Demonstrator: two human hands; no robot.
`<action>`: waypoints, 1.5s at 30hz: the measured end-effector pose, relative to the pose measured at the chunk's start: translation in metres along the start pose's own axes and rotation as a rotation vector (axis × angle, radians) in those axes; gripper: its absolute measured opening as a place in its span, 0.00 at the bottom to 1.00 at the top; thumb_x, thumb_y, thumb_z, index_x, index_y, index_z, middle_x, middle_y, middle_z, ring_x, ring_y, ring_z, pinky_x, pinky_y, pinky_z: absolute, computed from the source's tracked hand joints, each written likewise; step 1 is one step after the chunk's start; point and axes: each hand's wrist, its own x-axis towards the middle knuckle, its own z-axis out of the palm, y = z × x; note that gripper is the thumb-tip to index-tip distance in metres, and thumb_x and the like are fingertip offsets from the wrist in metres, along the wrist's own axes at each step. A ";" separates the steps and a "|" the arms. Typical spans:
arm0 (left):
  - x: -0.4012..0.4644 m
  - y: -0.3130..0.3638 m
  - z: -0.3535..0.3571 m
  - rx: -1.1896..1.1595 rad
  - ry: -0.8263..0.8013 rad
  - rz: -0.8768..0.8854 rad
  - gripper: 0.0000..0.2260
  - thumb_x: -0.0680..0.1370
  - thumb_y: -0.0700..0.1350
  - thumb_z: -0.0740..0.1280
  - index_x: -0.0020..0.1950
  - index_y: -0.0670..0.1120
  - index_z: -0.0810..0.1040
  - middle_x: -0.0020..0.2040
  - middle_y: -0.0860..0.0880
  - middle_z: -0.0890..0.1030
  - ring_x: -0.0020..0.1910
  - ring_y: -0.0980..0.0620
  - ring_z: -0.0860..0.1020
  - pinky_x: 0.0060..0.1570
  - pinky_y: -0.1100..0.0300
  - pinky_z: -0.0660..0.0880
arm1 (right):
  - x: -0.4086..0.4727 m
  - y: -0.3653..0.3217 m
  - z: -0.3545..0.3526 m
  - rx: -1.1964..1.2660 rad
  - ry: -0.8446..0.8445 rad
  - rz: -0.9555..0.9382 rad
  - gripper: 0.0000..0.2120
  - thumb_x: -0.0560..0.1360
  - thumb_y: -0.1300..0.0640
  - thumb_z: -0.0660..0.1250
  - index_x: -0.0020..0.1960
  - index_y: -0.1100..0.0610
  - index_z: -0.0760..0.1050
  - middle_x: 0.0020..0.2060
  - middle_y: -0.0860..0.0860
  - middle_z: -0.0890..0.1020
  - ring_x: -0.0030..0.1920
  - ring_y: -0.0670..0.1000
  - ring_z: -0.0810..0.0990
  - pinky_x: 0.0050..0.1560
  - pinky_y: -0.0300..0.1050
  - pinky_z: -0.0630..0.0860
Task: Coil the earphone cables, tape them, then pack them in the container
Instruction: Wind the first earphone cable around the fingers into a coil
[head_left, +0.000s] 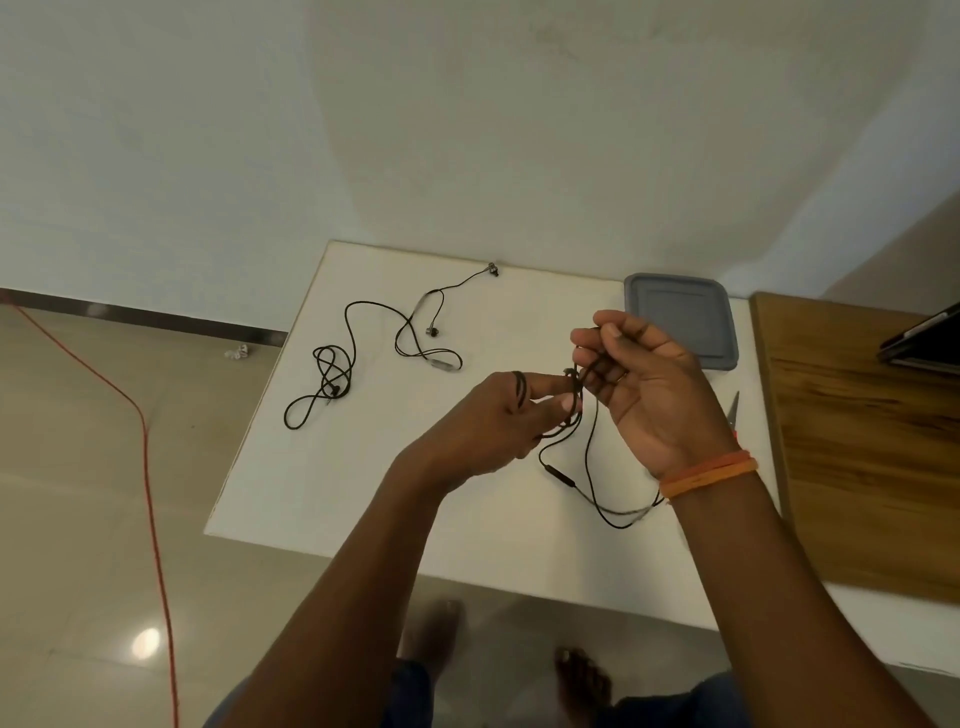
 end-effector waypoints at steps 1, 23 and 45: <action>0.000 0.001 0.002 0.000 0.006 -0.004 0.10 0.82 0.47 0.64 0.59 0.48 0.82 0.24 0.53 0.64 0.23 0.56 0.61 0.23 0.69 0.61 | 0.000 0.001 0.000 -0.008 -0.004 -0.002 0.09 0.80 0.65 0.58 0.53 0.59 0.77 0.42 0.54 0.85 0.41 0.50 0.84 0.43 0.41 0.80; -0.004 0.002 -0.026 -0.338 0.152 -0.031 0.10 0.80 0.43 0.66 0.49 0.37 0.82 0.26 0.49 0.62 0.24 0.54 0.56 0.29 0.59 0.51 | -0.007 0.015 0.013 -0.687 -0.245 -0.109 0.08 0.76 0.55 0.69 0.51 0.60 0.78 0.35 0.64 0.76 0.32 0.49 0.74 0.38 0.45 0.78; 0.006 -0.015 -0.035 -0.506 0.552 -0.199 0.11 0.77 0.50 0.71 0.41 0.43 0.79 0.25 0.53 0.68 0.22 0.55 0.60 0.25 0.64 0.56 | 0.019 0.016 -0.055 -1.109 0.497 -0.088 0.08 0.75 0.56 0.68 0.44 0.61 0.76 0.39 0.55 0.80 0.44 0.58 0.80 0.44 0.45 0.76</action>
